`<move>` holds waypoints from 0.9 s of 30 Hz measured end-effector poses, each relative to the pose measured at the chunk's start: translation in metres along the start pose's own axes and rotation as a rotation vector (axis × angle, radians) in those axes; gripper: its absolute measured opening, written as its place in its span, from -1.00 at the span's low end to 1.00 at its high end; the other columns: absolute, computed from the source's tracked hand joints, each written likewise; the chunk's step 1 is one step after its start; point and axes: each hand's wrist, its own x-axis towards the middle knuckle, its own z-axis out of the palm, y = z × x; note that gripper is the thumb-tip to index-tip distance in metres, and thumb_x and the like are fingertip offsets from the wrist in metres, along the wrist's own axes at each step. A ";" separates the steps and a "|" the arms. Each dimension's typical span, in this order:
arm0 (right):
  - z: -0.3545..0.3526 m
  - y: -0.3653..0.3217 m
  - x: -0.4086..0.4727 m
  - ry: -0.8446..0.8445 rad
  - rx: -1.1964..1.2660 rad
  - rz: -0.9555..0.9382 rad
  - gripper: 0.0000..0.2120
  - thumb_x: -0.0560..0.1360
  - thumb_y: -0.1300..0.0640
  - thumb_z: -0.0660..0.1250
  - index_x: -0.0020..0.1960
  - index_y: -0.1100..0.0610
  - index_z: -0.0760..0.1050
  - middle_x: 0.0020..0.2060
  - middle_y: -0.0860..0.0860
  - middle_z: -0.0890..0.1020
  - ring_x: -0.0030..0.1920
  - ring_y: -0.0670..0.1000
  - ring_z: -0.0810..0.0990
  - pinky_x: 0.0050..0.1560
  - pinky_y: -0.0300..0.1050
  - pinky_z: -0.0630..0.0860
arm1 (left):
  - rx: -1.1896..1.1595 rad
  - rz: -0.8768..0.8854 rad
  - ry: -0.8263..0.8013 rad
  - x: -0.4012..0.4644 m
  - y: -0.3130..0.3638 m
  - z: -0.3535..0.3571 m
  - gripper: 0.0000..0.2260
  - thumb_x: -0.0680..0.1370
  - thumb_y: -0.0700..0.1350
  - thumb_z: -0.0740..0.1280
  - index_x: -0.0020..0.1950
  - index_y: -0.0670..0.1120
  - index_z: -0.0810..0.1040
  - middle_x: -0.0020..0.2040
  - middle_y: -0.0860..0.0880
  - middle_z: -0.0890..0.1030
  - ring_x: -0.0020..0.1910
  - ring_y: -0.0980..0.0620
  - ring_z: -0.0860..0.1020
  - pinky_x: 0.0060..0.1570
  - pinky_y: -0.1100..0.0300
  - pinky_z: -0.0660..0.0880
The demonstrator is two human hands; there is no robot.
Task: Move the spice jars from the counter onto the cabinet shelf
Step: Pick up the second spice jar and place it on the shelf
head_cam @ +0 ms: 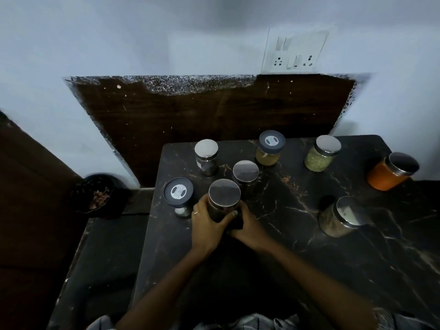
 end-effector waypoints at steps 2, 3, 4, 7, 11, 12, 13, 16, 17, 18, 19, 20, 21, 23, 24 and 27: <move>-0.011 -0.018 0.005 0.107 0.000 -0.041 -0.25 0.29 0.03 0.47 0.39 -0.14 0.21 0.35 -0.04 0.43 0.35 -0.02 0.41 0.36 0.05 0.37 | -0.043 0.062 0.044 0.010 0.026 -0.001 -0.25 0.21 0.29 0.48 0.31 0.06 0.34 0.24 0.02 0.45 0.23 0.04 0.47 0.22 -0.01 0.48; -0.017 -0.027 0.006 0.156 -0.014 -0.060 -0.29 0.29 -0.03 0.45 0.37 -0.17 0.23 0.34 -0.04 0.44 0.34 0.01 0.41 0.34 0.10 0.38 | -0.068 0.100 0.058 0.014 0.039 -0.003 -0.25 0.22 0.29 0.48 0.30 0.04 0.35 0.23 0.02 0.45 0.22 0.04 0.47 0.22 -0.02 0.48; -0.026 -0.038 0.007 0.200 -0.016 -0.083 -0.33 0.29 -0.07 0.43 0.34 -0.18 0.26 0.32 -0.03 0.45 0.33 0.02 0.42 0.33 0.14 0.39 | -0.094 0.142 0.068 0.020 0.055 -0.004 -0.26 0.23 0.29 0.47 0.30 0.03 0.34 0.23 0.01 0.46 0.22 0.03 0.48 0.21 -0.03 0.49; -0.053 -0.071 0.012 0.309 0.007 -0.216 -0.43 0.37 0.03 0.44 0.30 -0.19 0.28 0.28 -0.10 0.44 0.29 -0.08 0.41 0.32 0.09 0.41 | -0.166 0.229 0.090 0.035 0.104 -0.007 -0.33 0.25 0.27 0.46 0.26 0.11 0.31 0.20 0.04 0.48 0.20 0.06 0.50 0.19 -0.04 0.51; -0.089 -0.121 0.011 0.487 -0.010 -0.341 -0.37 0.35 0.09 0.48 0.35 -0.07 0.32 0.10 -0.23 0.38 0.22 -0.11 0.43 0.22 -0.12 0.44 | -0.257 0.328 0.100 0.049 0.168 -0.013 -0.36 0.27 0.20 0.48 0.24 0.09 0.31 0.14 0.07 0.52 0.13 0.13 0.53 0.12 0.00 0.55; -0.099 -0.132 0.010 0.532 -0.002 -0.360 -0.37 0.34 0.07 0.48 0.35 -0.06 0.33 0.07 -0.25 0.37 0.22 -0.08 0.44 0.22 -0.08 0.46 | -0.269 0.363 0.100 0.053 0.185 -0.015 -0.36 0.27 0.19 0.48 0.25 0.05 0.33 0.15 0.04 0.52 0.14 0.11 0.54 0.12 0.00 0.55; -0.107 -0.143 0.008 0.564 0.007 -0.375 -0.37 0.33 0.05 0.48 0.35 -0.08 0.33 0.06 -0.24 0.38 0.22 -0.07 0.44 0.24 -0.02 0.45 | -0.275 0.395 0.096 0.056 0.201 -0.016 -0.34 0.26 0.21 0.46 0.26 0.03 0.33 0.16 0.02 0.53 0.15 0.09 0.54 0.14 0.00 0.54; -0.136 -0.176 0.001 0.614 0.086 -0.478 -0.37 0.31 0.06 0.48 0.32 -0.06 0.34 0.17 -0.15 0.44 0.26 -0.06 0.43 0.29 0.11 0.41 | -0.301 0.489 0.073 0.061 0.253 -0.021 -0.34 0.25 0.29 0.43 0.25 0.04 0.36 0.14 0.04 0.55 0.15 0.07 0.54 0.13 0.04 0.55; -0.147 -0.190 -0.001 0.621 0.119 -0.527 -0.38 0.31 0.07 0.49 0.31 -0.06 0.34 0.20 -0.12 0.46 0.26 -0.07 0.44 0.29 0.10 0.42 | -0.322 0.522 0.067 0.062 0.271 -0.024 -0.39 0.25 0.29 0.42 0.21 0.09 0.38 0.10 0.08 0.57 0.11 0.11 0.56 0.09 0.08 0.57; -0.154 -0.202 -0.005 0.625 0.149 -0.563 -0.39 0.30 0.05 0.49 0.28 -0.08 0.34 0.20 -0.11 0.48 0.24 -0.09 0.47 0.27 0.08 0.45 | -0.347 0.544 0.060 0.063 0.286 -0.026 -0.45 0.25 0.29 0.42 0.16 0.15 0.40 0.03 0.14 0.60 0.05 0.17 0.59 0.03 0.16 0.58; -0.162 -0.215 -0.009 0.634 0.176 -0.602 -0.40 0.28 0.01 0.48 0.26 -0.10 0.35 0.18 -0.11 0.50 0.22 -0.11 0.49 0.23 0.05 0.49 | -0.370 0.570 0.057 0.063 0.302 -0.028 -0.50 0.25 0.30 0.42 0.10 0.20 0.40 -0.02 0.19 0.61 -0.02 0.21 0.61 -0.06 0.25 0.59; -0.170 -0.227 -0.014 0.648 0.200 -0.646 -0.41 0.26 -0.04 0.48 0.24 -0.12 0.36 0.16 -0.12 0.52 0.18 -0.12 0.52 0.19 0.03 0.52 | -0.385 0.596 0.055 0.062 0.318 -0.031 -0.52 0.24 0.32 0.41 0.06 0.22 0.40 -0.05 0.23 0.61 -0.06 0.25 0.62 -0.14 0.32 0.57; -0.178 -0.238 -0.018 0.663 0.218 -0.690 -0.41 0.24 -0.07 0.47 0.22 -0.13 0.36 0.14 -0.13 0.54 0.16 -0.12 0.55 0.15 0.01 0.55 | -0.400 0.614 0.052 0.061 0.333 -0.034 -0.52 0.22 0.34 0.40 0.05 0.23 0.39 -0.06 0.27 0.61 -0.09 0.28 0.62 -0.20 0.38 0.55; -0.190 -0.258 -0.027 0.682 0.232 -0.766 -0.42 0.24 -0.08 0.46 0.21 -0.16 0.36 0.12 -0.17 0.54 0.13 -0.11 0.57 0.08 -0.05 0.59 | -0.441 0.640 0.037 0.056 0.358 -0.039 -0.51 0.21 0.36 0.39 0.04 0.22 0.40 -0.06 0.28 0.60 -0.09 0.28 0.62 -0.22 0.37 0.56; -0.196 -0.267 -0.031 0.692 0.229 -0.797 -0.43 0.24 -0.10 0.45 0.20 -0.17 0.35 0.12 -0.18 0.52 0.13 -0.11 0.56 0.05 -0.09 0.59 | -0.462 0.655 0.024 0.054 0.370 -0.041 -0.52 0.23 0.35 0.40 0.05 0.21 0.40 -0.06 0.28 0.60 -0.09 0.27 0.62 -0.21 0.34 0.58; -0.209 -0.287 -0.040 0.738 0.202 -0.858 -0.46 0.25 -0.10 0.44 0.17 -0.19 0.33 0.11 -0.18 0.48 0.16 -0.12 0.51 0.04 -0.21 0.56 | -0.492 0.717 0.002 0.047 0.402 -0.047 -0.52 0.25 0.34 0.43 0.03 0.16 0.41 -0.10 0.33 0.59 -0.11 0.36 0.59 -0.28 0.40 0.54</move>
